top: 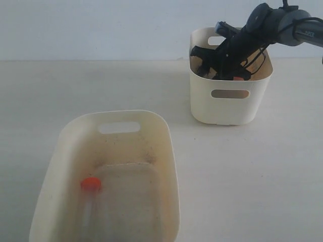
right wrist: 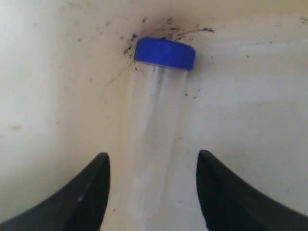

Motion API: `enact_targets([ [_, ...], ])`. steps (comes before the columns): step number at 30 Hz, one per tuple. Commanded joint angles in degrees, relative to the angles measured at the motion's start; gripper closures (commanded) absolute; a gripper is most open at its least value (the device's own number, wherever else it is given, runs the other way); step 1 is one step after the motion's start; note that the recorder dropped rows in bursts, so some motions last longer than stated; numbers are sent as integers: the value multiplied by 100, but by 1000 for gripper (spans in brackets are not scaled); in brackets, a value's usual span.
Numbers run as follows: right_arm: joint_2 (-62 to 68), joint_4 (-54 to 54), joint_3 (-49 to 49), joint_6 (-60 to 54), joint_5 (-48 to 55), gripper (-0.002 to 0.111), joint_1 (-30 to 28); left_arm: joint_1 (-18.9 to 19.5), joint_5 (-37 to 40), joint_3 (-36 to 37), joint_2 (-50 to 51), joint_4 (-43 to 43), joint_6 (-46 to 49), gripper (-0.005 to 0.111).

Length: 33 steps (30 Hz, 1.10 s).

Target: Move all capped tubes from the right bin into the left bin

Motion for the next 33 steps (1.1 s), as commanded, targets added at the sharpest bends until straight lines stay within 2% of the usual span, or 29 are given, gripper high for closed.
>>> enact_targets([
  [1, 60, -43, -17, -6, -24, 46, -43, 6, -86, -22, -11, -38, -66, 102],
  [5, 173, -43, -17, -6, 62, 55, -43, 6, -86, -22, -11, -38, -66, 102],
  [13, 223, -62, -17, -16, 155, 58, -43, 6, -86, -22, -11, -38, -66, 102],
  [23, 223, -271, -17, -16, 289, 109, -43, 6, -86, -22, -11, -38, -66, 102],
  [31, 223, -263, -17, 77, 265, 107, -43, 6, -86, -22, -11, -38, -66, 102],
  [33, 223, -202, -17, 77, 265, 99, -43, 6, -86, -22, -11, -38, -66, 102],
])
